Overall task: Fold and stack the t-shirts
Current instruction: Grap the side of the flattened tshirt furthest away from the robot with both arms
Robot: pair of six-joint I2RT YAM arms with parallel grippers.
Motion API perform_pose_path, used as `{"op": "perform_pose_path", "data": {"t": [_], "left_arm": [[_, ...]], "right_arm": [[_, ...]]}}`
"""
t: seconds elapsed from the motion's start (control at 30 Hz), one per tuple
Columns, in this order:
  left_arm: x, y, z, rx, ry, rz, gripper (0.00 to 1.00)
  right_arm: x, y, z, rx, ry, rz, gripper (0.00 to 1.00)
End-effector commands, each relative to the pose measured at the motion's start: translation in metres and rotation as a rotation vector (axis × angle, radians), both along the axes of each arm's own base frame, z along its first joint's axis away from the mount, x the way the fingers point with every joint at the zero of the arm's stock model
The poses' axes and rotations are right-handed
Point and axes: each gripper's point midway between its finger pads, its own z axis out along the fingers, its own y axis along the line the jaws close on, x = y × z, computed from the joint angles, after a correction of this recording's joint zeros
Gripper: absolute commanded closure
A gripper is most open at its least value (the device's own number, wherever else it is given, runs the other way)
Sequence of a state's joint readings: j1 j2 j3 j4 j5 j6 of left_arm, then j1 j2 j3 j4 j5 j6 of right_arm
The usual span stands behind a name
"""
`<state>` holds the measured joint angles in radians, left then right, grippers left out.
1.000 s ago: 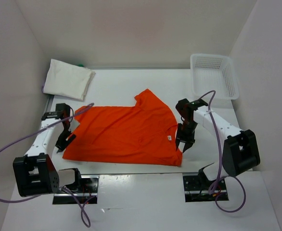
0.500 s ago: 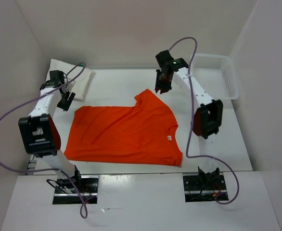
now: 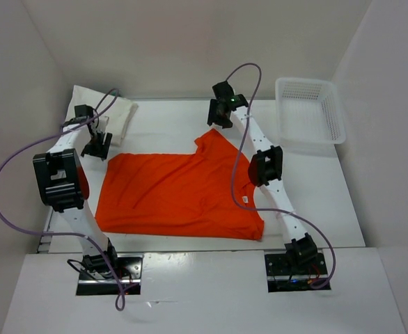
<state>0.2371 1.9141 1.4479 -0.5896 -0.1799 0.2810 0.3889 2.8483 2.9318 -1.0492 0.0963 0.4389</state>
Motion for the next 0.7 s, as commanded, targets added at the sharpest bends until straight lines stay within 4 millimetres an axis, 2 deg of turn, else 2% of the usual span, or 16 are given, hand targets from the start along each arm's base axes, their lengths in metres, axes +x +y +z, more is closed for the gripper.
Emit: {"op": "perform_pose_path", "data": {"t": [0.0,0.03,0.1,0.13,0.17,0.23,0.27,0.3,0.4,0.43,0.47,0.57,0.6,0.67], "left_arm": [[0.008,0.001,-0.006,-0.044,-0.028,0.036,0.19],[0.008,0.001,-0.006,-0.048,-0.03,0.044,0.19],[0.006,0.0,-0.009,-0.05,-0.021,0.044,0.19],[0.008,0.001,-0.008,-0.048,-0.03,0.044,0.19],[0.007,0.001,-0.012,-0.05,-0.021,0.044,0.19],[0.006,-0.004,-0.019,-0.077,-0.004,0.034,0.19],[0.006,-0.004,-0.019,-0.077,-0.004,0.034,0.19],[0.006,-0.006,-0.019,-0.089,-0.006,0.029,0.19],[0.007,-0.008,-0.019,-0.097,-0.008,0.025,0.19],[0.011,-0.01,-0.016,-0.109,-0.023,0.027,0.19],[0.01,-0.015,-0.017,-0.137,-0.018,0.015,0.19],[0.014,-0.026,-0.014,-0.195,-0.03,-0.028,0.19],[0.012,-0.03,-0.018,-0.217,-0.014,-0.034,0.19],[0.012,-0.043,-0.023,-0.256,-0.001,-0.086,0.21]], "right_arm": [[0.004,0.013,-0.034,0.022,0.01,0.025,0.36],[0.0,0.018,-0.045,0.008,0.024,0.032,0.36],[0.001,0.016,-0.051,-0.005,0.024,0.024,0.38],[0.003,0.023,-0.046,0.003,0.004,0.033,0.38],[0.001,0.022,-0.054,-0.002,0.016,0.033,0.4],[0.0,0.026,-0.059,0.015,0.024,0.046,0.49],[-0.002,0.027,-0.062,0.019,0.035,0.051,0.54],[-0.007,0.037,-0.062,0.029,0.041,0.082,0.68],[-0.015,0.048,-0.065,0.053,0.064,0.126,0.97],[-0.017,0.047,-0.067,0.049,0.074,0.126,1.0],[-0.022,0.053,-0.06,0.049,0.074,0.137,1.0],[-0.024,0.052,-0.035,0.053,0.064,0.137,1.0],[-0.024,0.052,-0.014,0.061,0.043,0.138,1.0],[-0.026,0.052,0.001,0.072,0.037,0.143,1.0]]}}
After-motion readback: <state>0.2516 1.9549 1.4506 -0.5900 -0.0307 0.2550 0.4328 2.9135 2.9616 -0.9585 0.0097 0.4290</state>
